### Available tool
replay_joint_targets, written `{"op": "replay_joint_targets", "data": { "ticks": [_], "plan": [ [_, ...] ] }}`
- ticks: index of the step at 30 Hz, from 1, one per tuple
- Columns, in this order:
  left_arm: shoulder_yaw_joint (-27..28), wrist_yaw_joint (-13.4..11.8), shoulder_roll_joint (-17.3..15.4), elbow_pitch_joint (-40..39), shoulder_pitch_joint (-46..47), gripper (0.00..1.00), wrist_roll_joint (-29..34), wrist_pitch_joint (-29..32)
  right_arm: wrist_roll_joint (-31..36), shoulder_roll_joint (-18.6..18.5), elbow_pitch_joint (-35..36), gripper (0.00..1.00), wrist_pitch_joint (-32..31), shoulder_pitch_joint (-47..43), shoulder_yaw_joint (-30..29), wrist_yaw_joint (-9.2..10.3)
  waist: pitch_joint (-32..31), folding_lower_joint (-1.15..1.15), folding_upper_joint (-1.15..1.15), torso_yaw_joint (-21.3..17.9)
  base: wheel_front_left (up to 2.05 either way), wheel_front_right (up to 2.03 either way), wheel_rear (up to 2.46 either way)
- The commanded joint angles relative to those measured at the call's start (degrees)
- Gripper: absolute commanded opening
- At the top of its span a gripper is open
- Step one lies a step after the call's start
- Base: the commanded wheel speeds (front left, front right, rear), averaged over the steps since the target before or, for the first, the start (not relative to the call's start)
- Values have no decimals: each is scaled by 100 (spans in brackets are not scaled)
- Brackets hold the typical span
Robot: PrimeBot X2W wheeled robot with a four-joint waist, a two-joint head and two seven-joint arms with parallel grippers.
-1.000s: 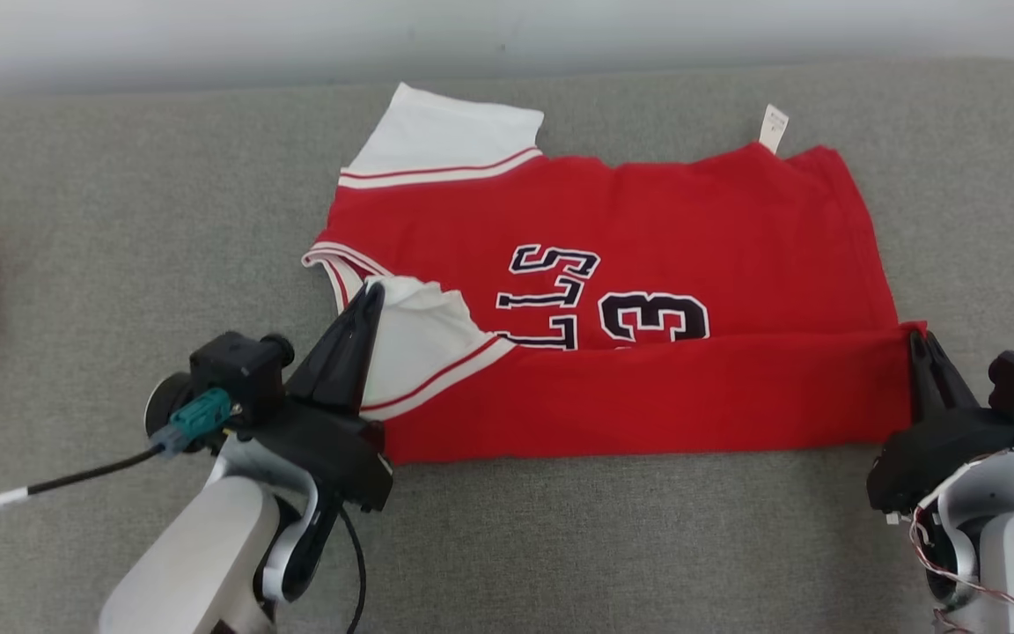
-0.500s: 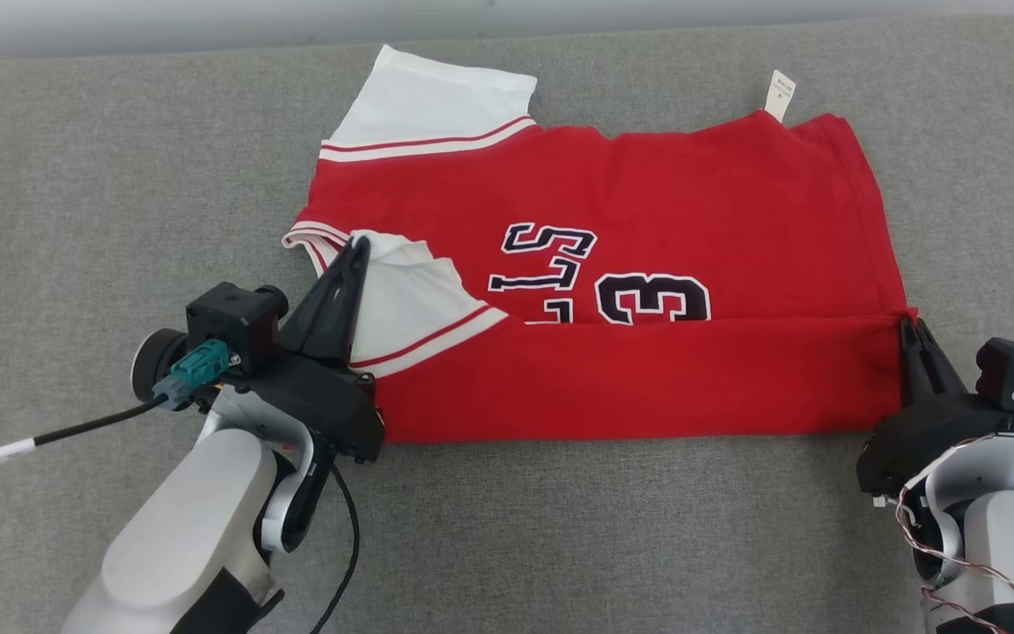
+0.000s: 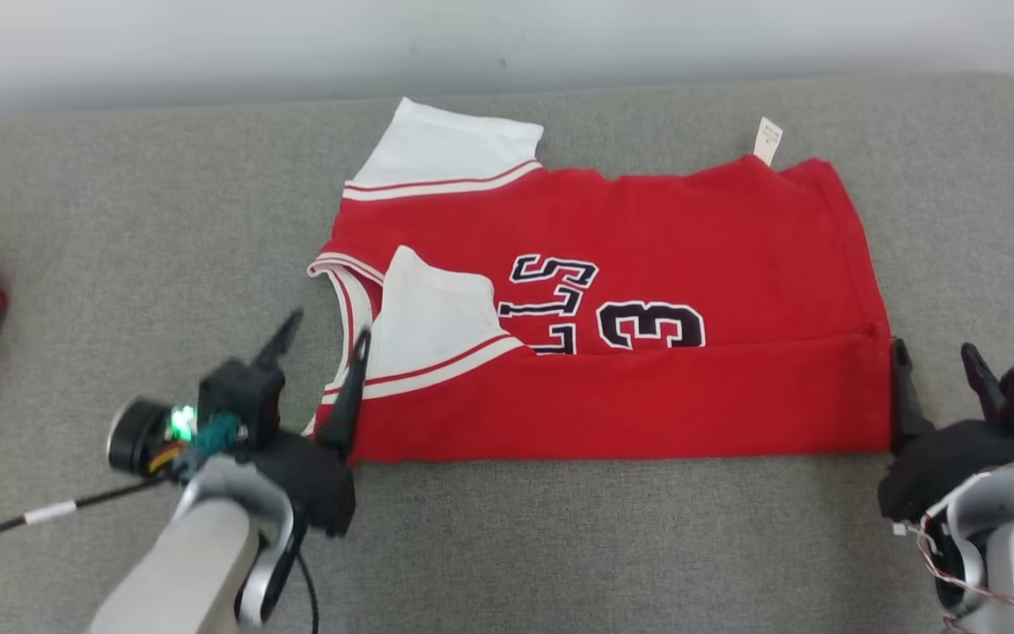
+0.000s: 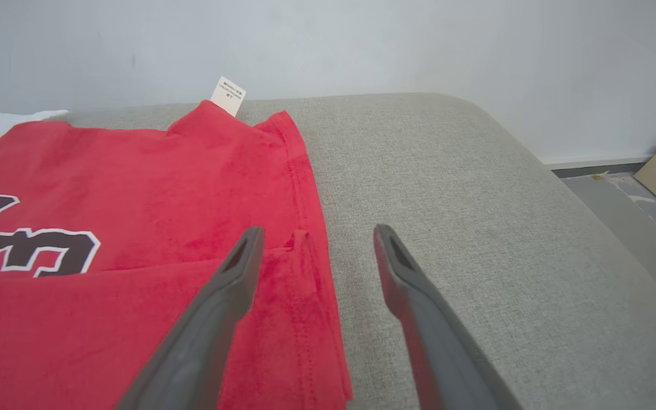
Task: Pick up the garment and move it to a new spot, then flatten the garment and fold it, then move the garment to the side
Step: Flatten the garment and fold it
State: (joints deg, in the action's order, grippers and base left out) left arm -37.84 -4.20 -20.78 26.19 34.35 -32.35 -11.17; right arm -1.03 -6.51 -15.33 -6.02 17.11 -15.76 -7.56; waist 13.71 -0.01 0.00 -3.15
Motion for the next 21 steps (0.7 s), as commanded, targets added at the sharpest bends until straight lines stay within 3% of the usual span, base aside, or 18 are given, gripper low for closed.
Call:
{"op": "replay_joint_targets", "data": {
  "ticks": [1, 7, 14, 16, 17, 18, 19, 21],
  "plan": [
    [-27, -46, -36, -71, -186, 100, -58, 71, -66, -16, 91, 100, -37, -139, -37, 14, -139, 1, 0, 29, 0, 0, 0],
    [-91, -349, -204, -300, -787, 100, -254, 658, -139, 103, 602, 100, -310, -562, -174, 14, -230, 1, 0, 0, 0, 0, 0],
    [-57, -676, -138, -123, -857, 100, -419, 1147, -181, 229, 812, 100, -463, -680, -95, 14, -122, 1, 0, -93, 0, 0, 0],
    [-44, -748, -113, -61, -850, 90, -469, 1263, -193, 259, 840, 100, -493, -710, -65, 14, -84, 1, 0, -115, 0, 0, 0],
    [-32, -790, -93, -19, -857, 60, -513, 1323, -190, 274, 837, 100, -490, -731, -57, 14, -66, 1, 0, -123, 0, 0, 0],
    [-55, -799, -86, 10, -864, 42, -488, 1392, -180, 280, 819, 100, -486, -740, -60, 14, -48, 1, 0, -130, 0, 0, 0],
    [-82, -780, -72, 20, -879, 0, -507, 1463, -166, 289, 801, 100, -486, -745, -75, 14, -36, 1, 0, -135, 0, 0, 0],
    [-112, -771, -64, 4, -937, 0, -555, 1565, -129, 307, 775, 100, -540, -766, -130, 14, -21, 1, 0, -142, 0, 0, 0]
  ]
}}
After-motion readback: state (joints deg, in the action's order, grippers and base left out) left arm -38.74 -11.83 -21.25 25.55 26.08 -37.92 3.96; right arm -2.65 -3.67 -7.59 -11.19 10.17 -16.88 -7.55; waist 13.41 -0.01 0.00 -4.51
